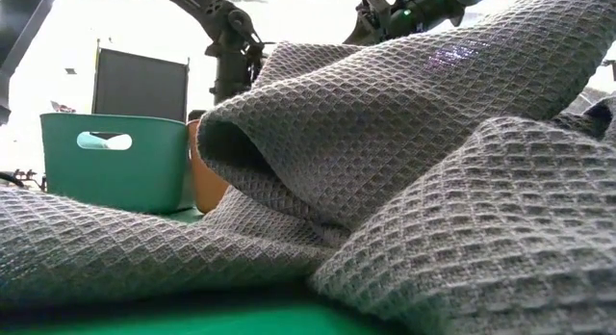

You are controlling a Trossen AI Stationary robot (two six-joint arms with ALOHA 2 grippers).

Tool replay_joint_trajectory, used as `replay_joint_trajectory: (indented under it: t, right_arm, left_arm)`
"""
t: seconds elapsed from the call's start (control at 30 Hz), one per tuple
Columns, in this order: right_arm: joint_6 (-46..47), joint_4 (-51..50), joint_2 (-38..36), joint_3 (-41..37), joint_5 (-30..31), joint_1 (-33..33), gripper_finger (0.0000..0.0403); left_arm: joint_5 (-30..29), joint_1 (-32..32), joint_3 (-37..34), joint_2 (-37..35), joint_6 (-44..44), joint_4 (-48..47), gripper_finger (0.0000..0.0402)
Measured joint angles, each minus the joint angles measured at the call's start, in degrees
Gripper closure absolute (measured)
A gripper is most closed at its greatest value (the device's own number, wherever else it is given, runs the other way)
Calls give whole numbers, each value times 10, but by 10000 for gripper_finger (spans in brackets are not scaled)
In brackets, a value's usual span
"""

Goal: Sort towels by color in basket
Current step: Put the brown towel into the orange bin

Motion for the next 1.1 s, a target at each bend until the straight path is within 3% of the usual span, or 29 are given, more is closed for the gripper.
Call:
replay_joint_trajectory:
  t: [0.1, 0.27, 0.3, 0.5, 0.8, 0.93, 1.1]
  right_arm:
    - [1, 0, 0, 0, 0, 0, 133]
    - [12, 0, 0, 0, 0, 0, 133]
    - [14, 0, 0, 0, 0, 0, 133]
    - [15, -3, -19, 0, 0, -5, 133]
    - [16, -18, -79, 0, 0, -38, 133]
    - [16, -39, -102, 0, 0, -43, 133]
    - [16, -76, -122, 0, 18, -38, 133]
  left_arm:
    - [-5, -7, -1, 0, 15, 18, 239]
    - [-7, -11, 0, 0, 7, 28, 374]
    - [-6, -11, 1, 0, -2, 26, 386]
    - [7, 3, 61, -11, -51, -6, 396]
    - [134, 36, 185, -17, -181, -11, 399]
    - [166, 36, 189, -16, -295, 45, 399]
    - [165, 30, 142, -16, -394, 150, 400]
